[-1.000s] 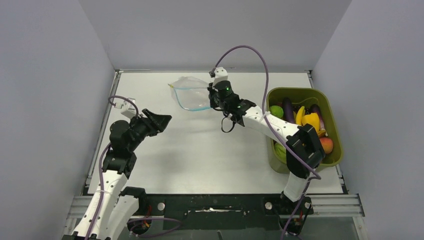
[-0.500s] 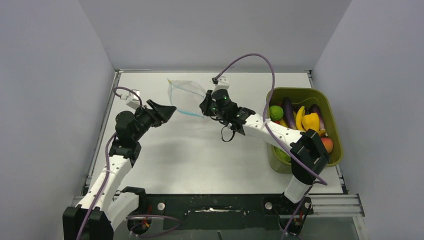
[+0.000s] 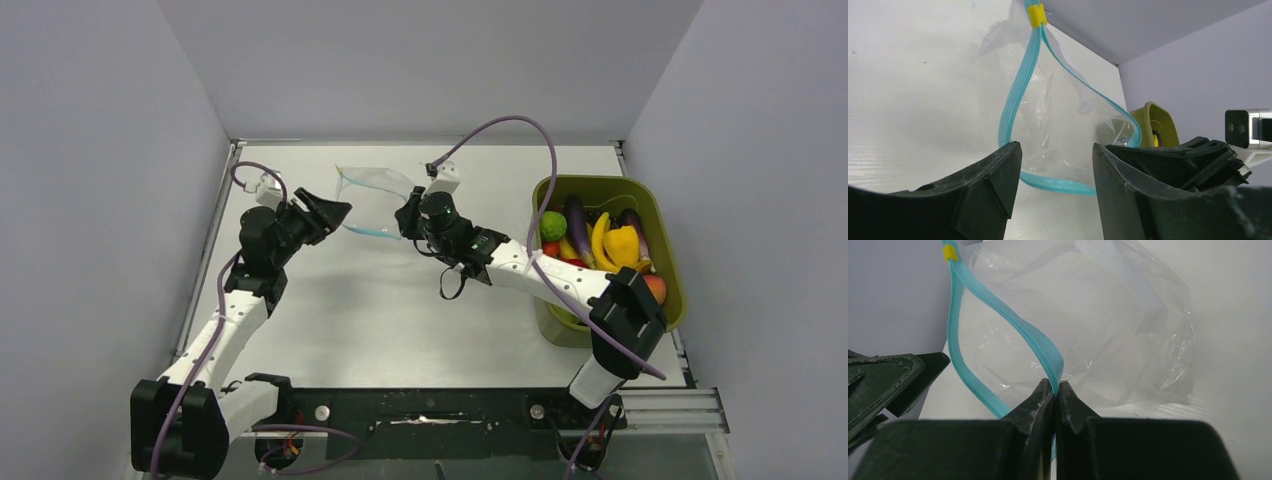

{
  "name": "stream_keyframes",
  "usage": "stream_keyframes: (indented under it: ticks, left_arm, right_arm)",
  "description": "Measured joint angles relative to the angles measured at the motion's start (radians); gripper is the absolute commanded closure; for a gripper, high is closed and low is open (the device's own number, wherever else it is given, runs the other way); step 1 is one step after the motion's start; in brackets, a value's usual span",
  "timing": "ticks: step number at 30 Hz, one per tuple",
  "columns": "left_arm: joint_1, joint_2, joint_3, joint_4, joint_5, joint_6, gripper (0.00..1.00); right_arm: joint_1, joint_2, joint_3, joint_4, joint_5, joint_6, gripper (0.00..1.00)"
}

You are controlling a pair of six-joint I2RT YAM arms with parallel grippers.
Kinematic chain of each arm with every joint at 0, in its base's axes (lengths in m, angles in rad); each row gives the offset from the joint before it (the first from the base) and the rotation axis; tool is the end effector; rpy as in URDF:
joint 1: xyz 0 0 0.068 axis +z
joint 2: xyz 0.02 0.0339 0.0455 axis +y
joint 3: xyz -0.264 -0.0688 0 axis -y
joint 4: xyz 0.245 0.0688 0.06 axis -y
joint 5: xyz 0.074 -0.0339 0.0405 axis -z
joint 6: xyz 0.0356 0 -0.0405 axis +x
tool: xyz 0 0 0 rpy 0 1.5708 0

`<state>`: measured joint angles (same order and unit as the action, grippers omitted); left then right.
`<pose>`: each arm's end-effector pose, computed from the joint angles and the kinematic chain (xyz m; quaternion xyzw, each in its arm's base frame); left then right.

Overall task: Place the food in the zip-top bag and seal the zipper
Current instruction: Open the zipper of the food storage bag.

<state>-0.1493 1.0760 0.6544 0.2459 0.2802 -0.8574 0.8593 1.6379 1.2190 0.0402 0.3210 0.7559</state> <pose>0.2450 -0.0468 0.2814 -0.1790 0.7429 -0.4006 0.5055 0.2606 0.2851 0.2922 0.0474 0.8205 0.3090 0.4786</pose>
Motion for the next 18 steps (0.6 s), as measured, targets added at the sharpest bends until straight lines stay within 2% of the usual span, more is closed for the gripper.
stream_keyframes:
  ticks: [5, 11, 18]
  left_arm:
    - [0.000, -0.038, 0.009, -0.031, -0.003, -0.055, 0.41]
    - [0.000, -0.086, 0.009, -0.036, -0.003, -0.101, 0.41]
    - [0.000, 0.023, 0.020, -0.041, 0.004, -0.114, 0.43]
  right_arm:
    - [0.005, -0.014, -0.002, 0.027, 0.048, 0.002, 1.00]
    - [0.006, -0.014, -0.004, 0.045, 0.069, 0.002, 1.00]
    - [0.013, -0.014, -0.010, 0.064, 0.067, 0.001, 1.00]
